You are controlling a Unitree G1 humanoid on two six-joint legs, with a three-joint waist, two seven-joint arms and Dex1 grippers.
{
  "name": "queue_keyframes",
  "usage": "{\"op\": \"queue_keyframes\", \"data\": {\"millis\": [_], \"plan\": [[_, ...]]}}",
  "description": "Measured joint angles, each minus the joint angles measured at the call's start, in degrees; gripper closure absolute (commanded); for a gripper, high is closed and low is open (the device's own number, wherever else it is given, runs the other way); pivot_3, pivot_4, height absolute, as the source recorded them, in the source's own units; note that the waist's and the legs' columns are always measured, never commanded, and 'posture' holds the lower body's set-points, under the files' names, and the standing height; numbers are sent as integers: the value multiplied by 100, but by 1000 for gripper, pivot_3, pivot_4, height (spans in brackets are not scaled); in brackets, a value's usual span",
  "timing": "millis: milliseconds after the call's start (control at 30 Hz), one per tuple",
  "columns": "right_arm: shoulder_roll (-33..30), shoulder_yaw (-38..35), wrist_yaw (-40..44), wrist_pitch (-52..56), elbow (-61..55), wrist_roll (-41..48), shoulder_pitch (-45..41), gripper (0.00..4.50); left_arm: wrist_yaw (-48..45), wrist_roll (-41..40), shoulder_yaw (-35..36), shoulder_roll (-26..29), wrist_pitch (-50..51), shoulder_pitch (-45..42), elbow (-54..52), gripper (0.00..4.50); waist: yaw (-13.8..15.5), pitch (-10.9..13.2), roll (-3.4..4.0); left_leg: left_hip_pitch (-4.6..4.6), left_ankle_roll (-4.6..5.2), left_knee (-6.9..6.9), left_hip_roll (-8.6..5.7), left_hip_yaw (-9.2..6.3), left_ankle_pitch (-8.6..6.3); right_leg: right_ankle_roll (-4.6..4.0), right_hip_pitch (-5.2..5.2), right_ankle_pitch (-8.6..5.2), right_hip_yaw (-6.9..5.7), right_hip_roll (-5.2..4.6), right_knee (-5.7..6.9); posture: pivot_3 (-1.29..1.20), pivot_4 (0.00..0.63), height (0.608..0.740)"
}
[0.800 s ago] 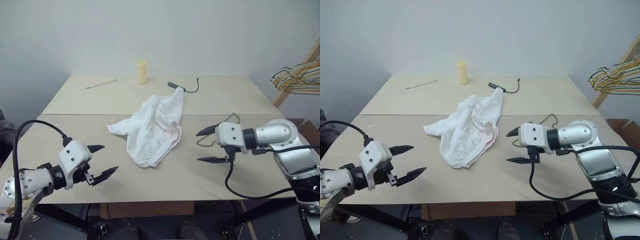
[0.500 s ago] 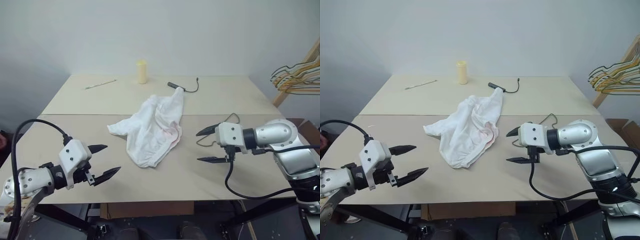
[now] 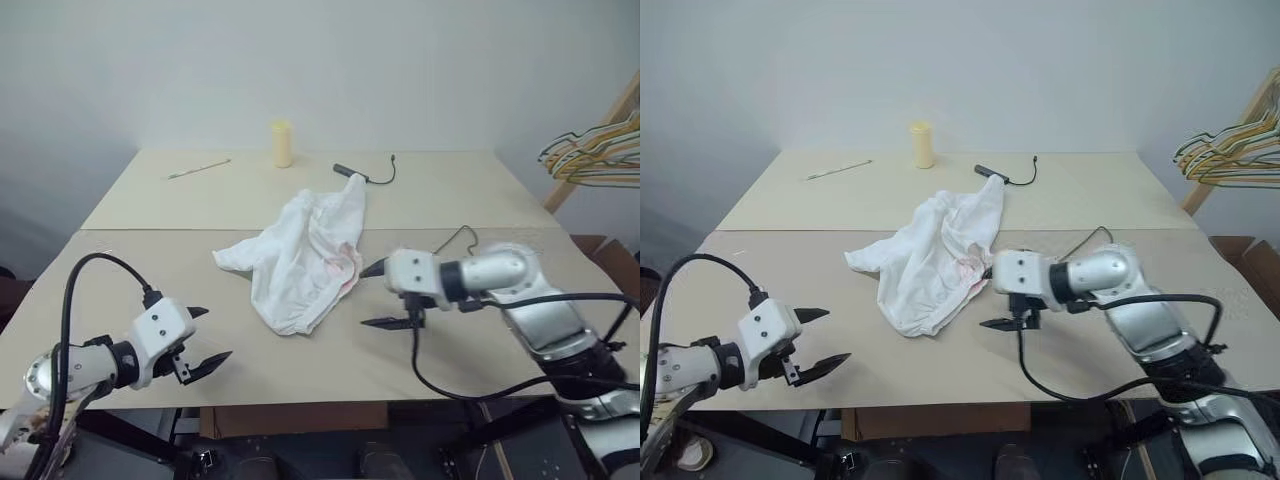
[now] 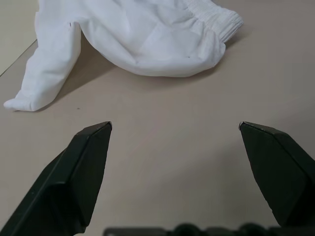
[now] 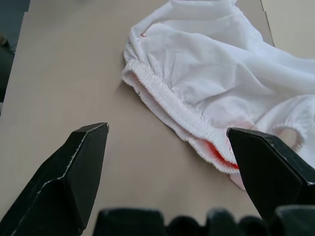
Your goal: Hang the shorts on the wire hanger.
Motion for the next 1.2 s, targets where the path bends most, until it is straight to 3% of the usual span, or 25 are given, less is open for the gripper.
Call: {"op": "queue_keyframes", "data": {"millis": [267,433,567,900,1033,1200], "plan": [[1383,1606,-1039,1126,-39,-1209,-476,27,-27,367,-287,233,-37,-143,346,0,-60,-1,5,-4,-5,0,1,0,3,-2,-9,1,-4,1,11,-24,0,740],[1868,2375,-1357,1345,367,-1883,-761,27,-118,380,-330,232,-74,-151,353,0,-120,-2,3,-26,-6,2,1,-1,3,-1,-18,2,-12,-3,8,-6,0,740],[1984,2857,-1464,1390,779,-2467,-838,890,-140,417,-333,232,-66,-81,338,0,-147,-2,3,-23,-7,1,2,-4,4,-2,-17,2,-15,-2,10,2,0,740],[2097,3045,-1524,1334,917,-3083,-843,4446,-102,431,-328,226,28,73,242,0,-148,-3,3,-22,-8,1,3,-9,4,-2,-16,1,-19,-1,11,4,0,740],[1824,3041,-1475,1012,816,-3189,-776,4477,-94,468,-337,228,47,47,243,0,-132,-2,3,-24,-8,1,2,-11,4,-1,-13,1,-22,-3,8,-8,0,740],[190,2564,-1259,-578,253,-3065,-232,4477,-100,707,-378,347,-120,-17,424,0,-99,-3,2,-30,-8,1,-1,-12,4,3,-13,-3,-30,-9,-1,-25,0,740]]}}
